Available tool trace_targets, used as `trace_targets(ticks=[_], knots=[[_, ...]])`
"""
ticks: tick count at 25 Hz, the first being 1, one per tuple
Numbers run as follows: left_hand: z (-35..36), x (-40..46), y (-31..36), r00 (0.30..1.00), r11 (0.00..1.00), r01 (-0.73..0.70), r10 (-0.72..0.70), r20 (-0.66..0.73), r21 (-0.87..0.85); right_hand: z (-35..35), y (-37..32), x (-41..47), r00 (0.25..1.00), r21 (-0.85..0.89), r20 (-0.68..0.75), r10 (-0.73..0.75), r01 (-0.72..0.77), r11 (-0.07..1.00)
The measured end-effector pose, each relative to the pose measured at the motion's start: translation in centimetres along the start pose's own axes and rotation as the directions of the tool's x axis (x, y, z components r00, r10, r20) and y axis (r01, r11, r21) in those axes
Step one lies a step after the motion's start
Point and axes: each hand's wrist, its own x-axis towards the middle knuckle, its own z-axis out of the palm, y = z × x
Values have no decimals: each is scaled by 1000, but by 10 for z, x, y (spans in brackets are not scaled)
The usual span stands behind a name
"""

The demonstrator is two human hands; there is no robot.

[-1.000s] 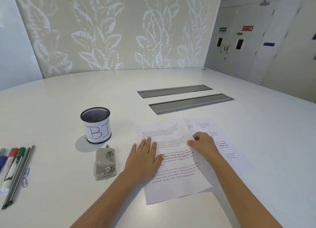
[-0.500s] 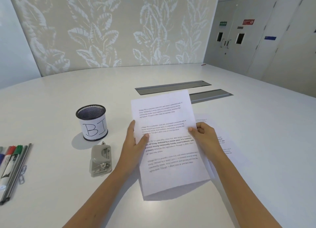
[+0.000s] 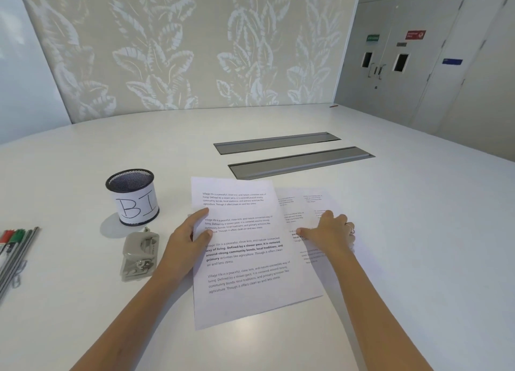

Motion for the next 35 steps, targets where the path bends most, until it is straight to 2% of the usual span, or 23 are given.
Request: trace_targets(ticks=[3,15,18,21,25,31,35], knots=[[3,-1,-2,999,998,22,-20,28,-62,-2,5,7,999,-42,10,-42,42,998],[11,-12,11,998,974,-55,62,-24,220,-3,-8,12,993,-36,89,-73,76,996],[11,-13,12,997,974,-60,67,-27,219,-2,-11,11,995,-47,76,-69,73,996],[15,-14,13,999,990,-17,23,-39,142,-1,-11,14,995,-46,78,-66,70,996],[21,-11,10,998,988,-37,43,-36,153,5,-13,17,995,-11,70,-67,68,998],[7,-5,6,997,954,-72,77,-4,290,9,-19,8,998,-34,23,-66,66,997],[6,-6,8,996,936,-84,87,8,341,7,-24,9,998,32,65,-10,8,999]])
